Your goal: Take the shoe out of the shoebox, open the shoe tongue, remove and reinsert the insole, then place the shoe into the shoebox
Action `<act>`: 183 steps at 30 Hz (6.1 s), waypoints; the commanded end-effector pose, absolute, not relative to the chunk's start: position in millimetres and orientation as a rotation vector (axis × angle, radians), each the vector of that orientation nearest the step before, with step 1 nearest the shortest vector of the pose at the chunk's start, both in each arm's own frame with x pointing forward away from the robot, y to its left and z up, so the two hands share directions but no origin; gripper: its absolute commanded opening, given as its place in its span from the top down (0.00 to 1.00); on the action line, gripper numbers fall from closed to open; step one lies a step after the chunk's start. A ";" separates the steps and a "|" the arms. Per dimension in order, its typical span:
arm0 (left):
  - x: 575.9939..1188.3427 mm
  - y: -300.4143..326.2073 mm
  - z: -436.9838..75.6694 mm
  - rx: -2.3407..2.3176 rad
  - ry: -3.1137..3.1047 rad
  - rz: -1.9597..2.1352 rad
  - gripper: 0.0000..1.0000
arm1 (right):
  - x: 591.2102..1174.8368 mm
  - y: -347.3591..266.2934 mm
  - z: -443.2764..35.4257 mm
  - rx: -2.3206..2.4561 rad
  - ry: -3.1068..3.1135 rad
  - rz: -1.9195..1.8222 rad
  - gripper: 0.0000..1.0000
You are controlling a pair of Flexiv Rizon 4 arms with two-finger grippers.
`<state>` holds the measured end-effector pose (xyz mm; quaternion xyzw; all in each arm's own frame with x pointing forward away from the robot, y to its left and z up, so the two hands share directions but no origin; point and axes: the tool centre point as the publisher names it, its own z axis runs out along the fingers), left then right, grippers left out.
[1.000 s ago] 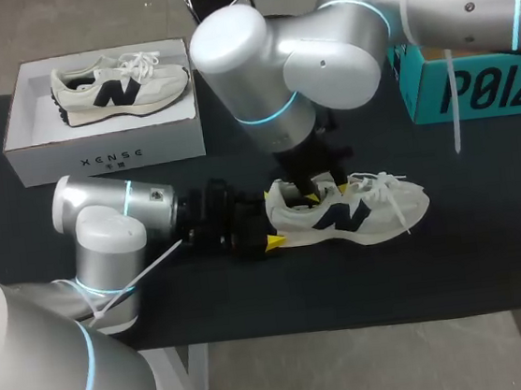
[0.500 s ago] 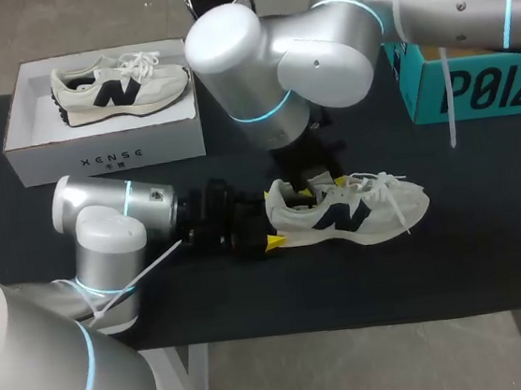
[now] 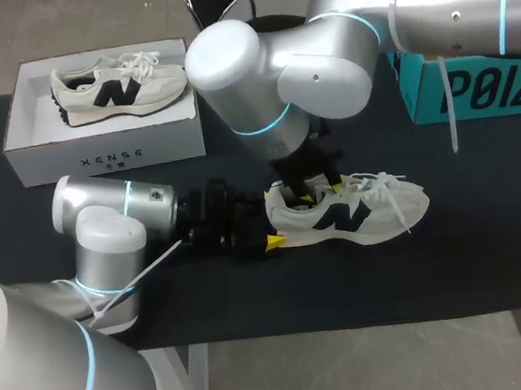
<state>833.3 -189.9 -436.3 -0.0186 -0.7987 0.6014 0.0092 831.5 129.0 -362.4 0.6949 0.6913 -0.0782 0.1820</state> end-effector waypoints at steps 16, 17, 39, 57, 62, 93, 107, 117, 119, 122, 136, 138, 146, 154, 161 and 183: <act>833.6 -189.8 -439.4 -0.057 -2.494 1.879 1.00 | 828.0 110.1 -354.1 1.975 1.904 -0.192 0.93; 833.6 -189.8 -439.4 -0.057 -2.494 1.879 1.00 | 827.4 109.1 -352.6 1.975 1.902 -0.193 0.92; 833.6 -189.8 -439.4 -0.057 -2.494 1.879 1.00 | 828.4 85.4 -343.5 1.988 1.854 -0.224 0.79; 833.6 -189.8 -439.4 -0.057 -2.494 1.879 1.00 | 848.2 93.8 -353.1 1.950 1.900 -0.238 0.75; 833.6 -189.8 -439.4 -0.057 -2.494 1.879 1.00 | 853.9 95.9 -358.7 1.946 1.910 -0.251 0.71; 833.6 -189.8 -439.4 -0.057 -2.494 1.879 1.00 | 845.3 60.9 -336.9 1.984 1.848 -0.244 1.00; 833.6 -189.8 -439.4 -0.057 -2.494 1.879 1.00 | 852.3 52.0 -323.2 1.987 1.838 -0.218 1.00; 833.6 -189.8 -439.4 -0.057 -2.494 1.879 1.00 | 853.8 33.8 -315.9 2.056 1.811 -0.157 1.00; 833.6 -189.8 -439.4 -0.057 -2.494 1.879 1.00 | 852.5 28.7 -315.8 2.095 1.802 -0.119 1.00; 833.6 -189.8 -439.4 -0.057 -2.494 1.879 1.00 | 850.9 22.1 -316.5 2.152 1.800 -0.052 1.00; 833.6 -189.8 -439.4 -0.057 -2.494 1.879 1.00 | 846.5 47.6 -300.7 2.080 1.836 -0.021 0.29; 833.6 -189.8 -439.4 -0.057 -2.494 1.879 1.00 | 845.6 50.1 -298.6 2.074 1.839 -0.017 0.29; 833.6 -189.8 -439.4 -0.057 -2.494 1.879 1.00 | 841.5 58.5 -282.4 2.036 1.844 0.025 0.14; 833.6 -189.8 -439.4 -0.057 -2.494 1.879 1.00 | 837.1 86.9 -234.9 1.648 2.334 0.156 0.00; 833.6 -189.8 -439.4 -0.057 -2.494 1.879 1.00 | 802.5 127.5 -227.7 0.765 3.032 -0.053 0.00; 833.6 -189.8 -439.4 -0.057 -2.494 1.879 1.00 | 789.7 137.5 -234.4 0.305 3.107 -0.045 0.00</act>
